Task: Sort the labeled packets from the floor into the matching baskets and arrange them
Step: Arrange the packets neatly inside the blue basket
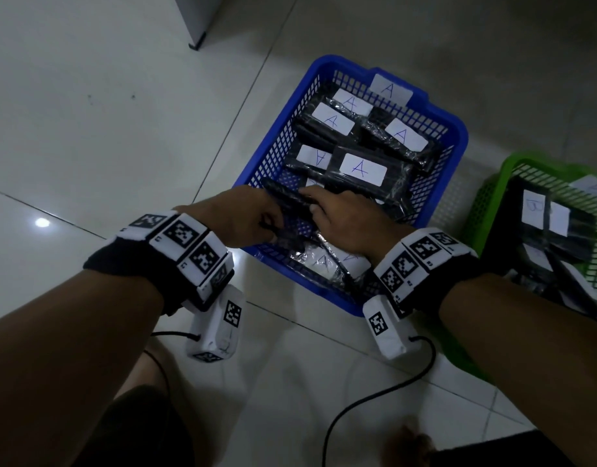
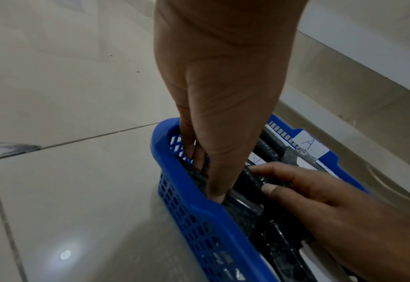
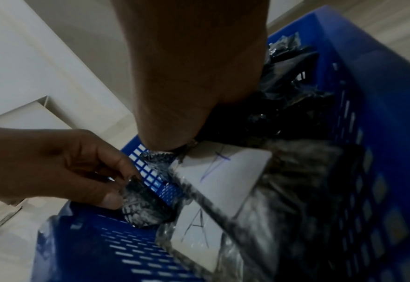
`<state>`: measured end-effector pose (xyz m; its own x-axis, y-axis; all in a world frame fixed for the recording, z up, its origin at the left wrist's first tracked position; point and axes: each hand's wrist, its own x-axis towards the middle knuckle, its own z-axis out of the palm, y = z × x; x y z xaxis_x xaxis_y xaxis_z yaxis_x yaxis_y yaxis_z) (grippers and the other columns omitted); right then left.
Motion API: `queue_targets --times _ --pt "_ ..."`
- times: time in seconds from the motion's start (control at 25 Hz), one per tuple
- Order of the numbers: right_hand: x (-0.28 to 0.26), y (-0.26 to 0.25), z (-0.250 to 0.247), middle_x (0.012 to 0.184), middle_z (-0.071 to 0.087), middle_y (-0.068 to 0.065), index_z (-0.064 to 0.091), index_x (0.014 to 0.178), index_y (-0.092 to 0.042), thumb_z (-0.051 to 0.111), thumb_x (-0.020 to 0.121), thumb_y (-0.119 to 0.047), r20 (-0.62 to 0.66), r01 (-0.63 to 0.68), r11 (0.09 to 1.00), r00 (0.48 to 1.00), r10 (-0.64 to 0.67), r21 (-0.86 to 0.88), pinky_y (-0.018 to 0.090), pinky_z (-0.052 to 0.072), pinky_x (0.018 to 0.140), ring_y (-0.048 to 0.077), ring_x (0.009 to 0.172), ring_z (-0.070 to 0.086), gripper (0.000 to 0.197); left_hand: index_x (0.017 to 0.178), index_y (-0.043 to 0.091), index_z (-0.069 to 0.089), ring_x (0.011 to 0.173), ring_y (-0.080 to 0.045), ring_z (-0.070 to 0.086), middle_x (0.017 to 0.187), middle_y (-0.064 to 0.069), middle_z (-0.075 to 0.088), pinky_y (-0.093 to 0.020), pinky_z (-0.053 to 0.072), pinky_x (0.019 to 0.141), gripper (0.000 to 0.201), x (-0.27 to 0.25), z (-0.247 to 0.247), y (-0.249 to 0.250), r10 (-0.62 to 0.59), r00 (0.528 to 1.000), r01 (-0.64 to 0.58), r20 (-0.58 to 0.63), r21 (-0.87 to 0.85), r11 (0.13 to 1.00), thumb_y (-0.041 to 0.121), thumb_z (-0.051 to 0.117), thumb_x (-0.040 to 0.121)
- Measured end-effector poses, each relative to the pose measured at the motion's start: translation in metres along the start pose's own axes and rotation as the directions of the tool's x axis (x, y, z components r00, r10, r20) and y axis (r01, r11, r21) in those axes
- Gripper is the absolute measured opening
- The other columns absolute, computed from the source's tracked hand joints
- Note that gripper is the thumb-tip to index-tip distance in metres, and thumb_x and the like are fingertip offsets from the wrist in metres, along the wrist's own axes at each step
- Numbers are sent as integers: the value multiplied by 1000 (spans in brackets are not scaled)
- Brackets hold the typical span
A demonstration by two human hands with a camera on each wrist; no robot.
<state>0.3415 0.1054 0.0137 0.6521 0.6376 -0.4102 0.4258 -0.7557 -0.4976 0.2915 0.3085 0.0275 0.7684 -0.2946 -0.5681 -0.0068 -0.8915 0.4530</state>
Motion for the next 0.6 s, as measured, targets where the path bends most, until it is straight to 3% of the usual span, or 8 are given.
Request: queue_targets --times 0.08,0.2,0.28,0.4,0.6 --pt "-1 1 2 103 70 12 43 138 -29 41 101 -35 12 18 1000 1000 -18 -17 39 51 77 35 90 64 38 112 21 70 100 -16 61 110 4 68 -23 45 80 23 2 -1 1 3 1000 -3 6 24 1000 22 64 90" --pt "-1 1 5 106 70 7 51 130 -30 53 95 -38 -6 12 1000 1000 -12 -3 39 54 81 31 94 66 36 116 21 69 104 -20 61 116 1 68 -30 49 88 26 1 1 2 -3 999 4 -36 38 999 20 59 92" --pt "-1 1 7 102 71 8 56 124 -24 51 97 -33 -145 20 999 989 -16 27 41 55 78 31 92 66 29 118 20 68 106 -23 61 118 -2 68 -33 49 91 28 2 5 4 5 996 -2 -91 28 1000 17 56 93" --pt "-7 2 10 103 70 6 55 122 -16 44 101 -29 -369 81 990 929 -34 114 41 54 75 29 91 65 28 118 16 67 103 -26 63 116 -7 69 -33 48 87 28 7 14 7 5 988 3 -156 55 998 15 51 95" --pt "-16 11 15 107 68 8 53 129 -10 42 102 -25 -486 111 989 872 -50 98 33 50 73 26 93 65 33 118 8 64 98 -34 63 109 -16 67 -37 48 83 27 15 17 8 -35 942 26 -333 -32 999 17 49 97"
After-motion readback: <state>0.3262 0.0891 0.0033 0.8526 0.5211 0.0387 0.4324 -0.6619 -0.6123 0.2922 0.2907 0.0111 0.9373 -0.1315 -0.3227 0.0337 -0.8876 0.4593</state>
